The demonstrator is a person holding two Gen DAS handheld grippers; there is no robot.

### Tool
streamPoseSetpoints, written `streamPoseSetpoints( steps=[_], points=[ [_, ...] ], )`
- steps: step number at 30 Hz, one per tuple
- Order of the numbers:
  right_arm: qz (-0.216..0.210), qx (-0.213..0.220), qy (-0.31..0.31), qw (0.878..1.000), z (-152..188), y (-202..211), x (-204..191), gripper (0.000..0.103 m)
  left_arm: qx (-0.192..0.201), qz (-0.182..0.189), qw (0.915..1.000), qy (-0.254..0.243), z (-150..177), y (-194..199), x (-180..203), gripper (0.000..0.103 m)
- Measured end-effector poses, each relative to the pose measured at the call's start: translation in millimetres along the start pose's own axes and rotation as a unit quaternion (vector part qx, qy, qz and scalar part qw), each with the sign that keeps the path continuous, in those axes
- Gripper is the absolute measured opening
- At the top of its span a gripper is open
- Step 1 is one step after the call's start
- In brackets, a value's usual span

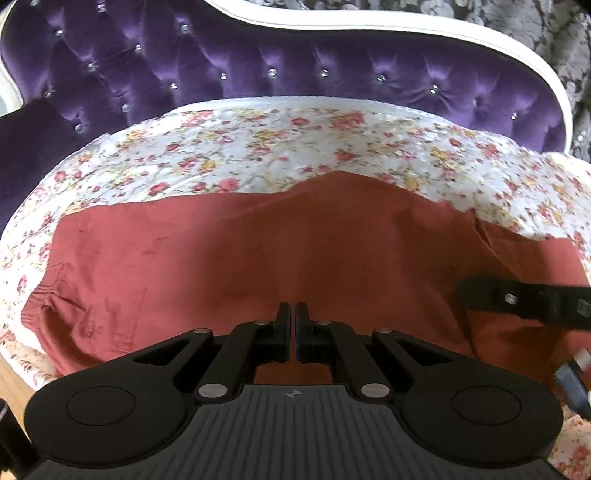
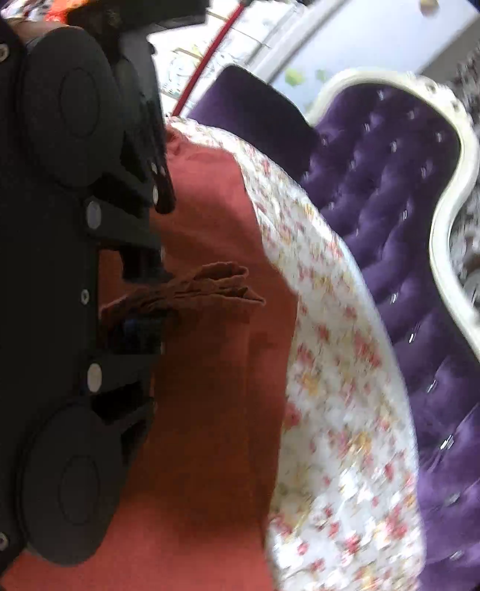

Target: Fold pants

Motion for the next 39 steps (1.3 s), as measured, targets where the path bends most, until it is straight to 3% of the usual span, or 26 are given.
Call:
streamPoseSetpoints(
  steps=[3, 5, 11, 16, 19, 23, 27, 28, 29, 30, 31, 39],
  points=[
    [-0.045, 0.035, 0.007, 0.998, 0, 36, -3, 0.046, 0.012, 0.003, 0.9999, 0.003, -6, 6, 0, 0.003],
    [-0.051, 0.060, 0.008, 0.997, -2, 61, 2, 0.051, 0.020, 0.009, 0.9997, 0.004, -8, 10, 1, 0.003],
    [0.019, 0.099, -0.018, 0.995, 2, 106, 46, 0.051, 0.038, 0.035, 0.9987, -0.004, -14, 19, 19, 0.003],
    [0.123, 0.110, -0.050, 0.985, 14, 114, 93, 0.051, 0.034, 0.057, 0.9972, -0.034, -10, 16, 49, 0.003],
    [0.160, 0.104, -0.055, 0.980, 18, 109, 112, 0.055, 0.019, 0.072, 0.9960, -0.049, -2, 4, 66, 0.003],
    [0.174, 0.097, -0.059, 0.978, 15, 104, 130, 0.058, -0.015, 0.067, 0.9956, -0.063, 15, -21, 79, 0.003],
    [0.127, 0.083, -0.085, 0.985, 18, 96, 146, 0.058, -0.002, 0.057, 0.9961, -0.067, 25, -26, 79, 0.003],
    [0.115, 0.085, -0.088, 0.986, 18, 95, 147, 0.053, -0.001, 0.056, 0.9962, -0.067, 25, -25, 80, 0.003],
    [0.104, 0.081, -0.089, 0.987, 18, 94, 146, 0.029, 0.000, 0.056, 0.9963, -0.065, 25, -25, 79, 0.003],
    [0.089, 0.072, -0.088, 0.990, 17, 92, 145, 0.013, 0.001, 0.057, 0.9964, -0.062, 25, -25, 79, 0.003],
    [0.077, 0.072, -0.088, 0.991, 16, 92, 141, 0.014, 0.002, 0.056, 0.9966, -0.060, 25, -25, 79, 0.003],
    [0.175, 0.129, -0.003, 0.976, -15, 120, 123, 0.011, 0.007, 0.072, 0.9955, -0.061, 9, -31, 113, 0.003]
  ],
)
Point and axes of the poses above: each gripper's, at about its wrist camera, not at the fingertips, and y roughly against the way its jaws point, x to its right, z to its underside, the point moved 3 cm from there along -y, roughly the way its jaws point
